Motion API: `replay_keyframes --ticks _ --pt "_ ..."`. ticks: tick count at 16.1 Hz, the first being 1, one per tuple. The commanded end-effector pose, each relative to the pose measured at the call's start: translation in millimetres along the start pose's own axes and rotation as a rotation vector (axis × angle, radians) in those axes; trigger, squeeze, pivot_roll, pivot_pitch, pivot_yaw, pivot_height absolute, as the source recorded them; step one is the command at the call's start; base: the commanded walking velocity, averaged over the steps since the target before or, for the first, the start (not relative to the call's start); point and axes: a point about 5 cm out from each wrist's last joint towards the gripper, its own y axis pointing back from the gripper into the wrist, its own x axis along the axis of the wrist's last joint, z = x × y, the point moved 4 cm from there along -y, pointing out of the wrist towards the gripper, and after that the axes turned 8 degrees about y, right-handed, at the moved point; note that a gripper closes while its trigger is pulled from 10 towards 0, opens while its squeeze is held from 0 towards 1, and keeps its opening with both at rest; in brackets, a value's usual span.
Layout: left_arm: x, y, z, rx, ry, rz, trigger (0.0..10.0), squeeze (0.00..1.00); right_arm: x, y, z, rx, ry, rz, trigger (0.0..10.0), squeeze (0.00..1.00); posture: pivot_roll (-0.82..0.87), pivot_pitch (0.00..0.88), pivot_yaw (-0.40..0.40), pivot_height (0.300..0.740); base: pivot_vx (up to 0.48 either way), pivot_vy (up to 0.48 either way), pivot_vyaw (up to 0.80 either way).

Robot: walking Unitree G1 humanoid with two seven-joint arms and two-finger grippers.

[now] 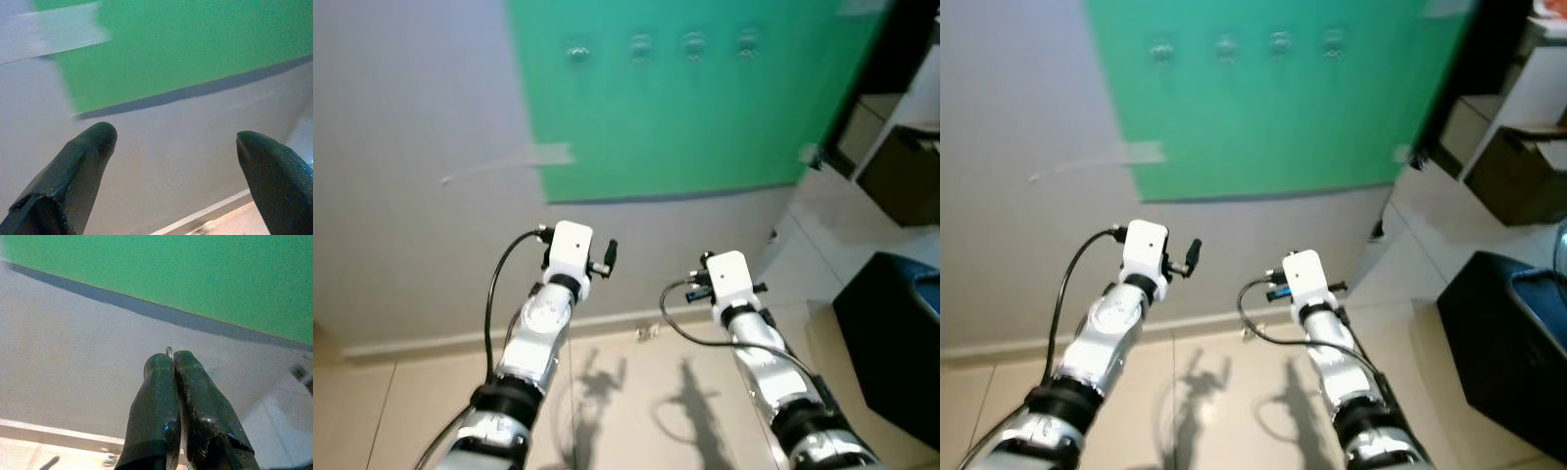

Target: Hang keys on a hook

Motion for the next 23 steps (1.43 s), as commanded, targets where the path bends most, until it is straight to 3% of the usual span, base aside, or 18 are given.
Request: replay_keyframes --ticks 1,8,12,17,23 --pt "4 -2.8 -1.4 0.007 -0.010 0.003 10.0 0.00 6 -1.5 -0.8 0.008 0.014 0.025 0.0 0.00 -0.04 0.000 -0.016 0.740 0.454 0.000 0.00" --pt "1 -2.6 -0.5 -0.005 -0.035 -0.013 10.0 0.00 7 0.7 -7.4 0.023 0.016 0.038 0.0 0.00 -0.04 0.000 -0.014 0.740 0.480 0.000 0.00" --pt "5 -1.9 2.3 -0.009 -0.067 0.013 10.0 0.00 6 -0.1 -8.5 0.027 -0.004 0.023 0.0 0.00 -0.03 0.000 -0.012 0.740 0.000 0.000 0.00" --pt "3 -1.3 -6.5 0.042 -0.062 -0.005 10.0 0.00 8 -0.5 -11.7 0.035 -0.014 0.028 0.0 0.00 -0.03 0.000 -0.013 0.740 0.000 -0.431 0.00" --pt "1 -0.1 -10.3 0.067 -0.054 -0.013 10.0 0.00 9 0.1 -14.0 0.044 -0.007 0.035 0.0 0.00 -0.02 0.000 -0.019 0.740 0.272 -0.392 0.00"
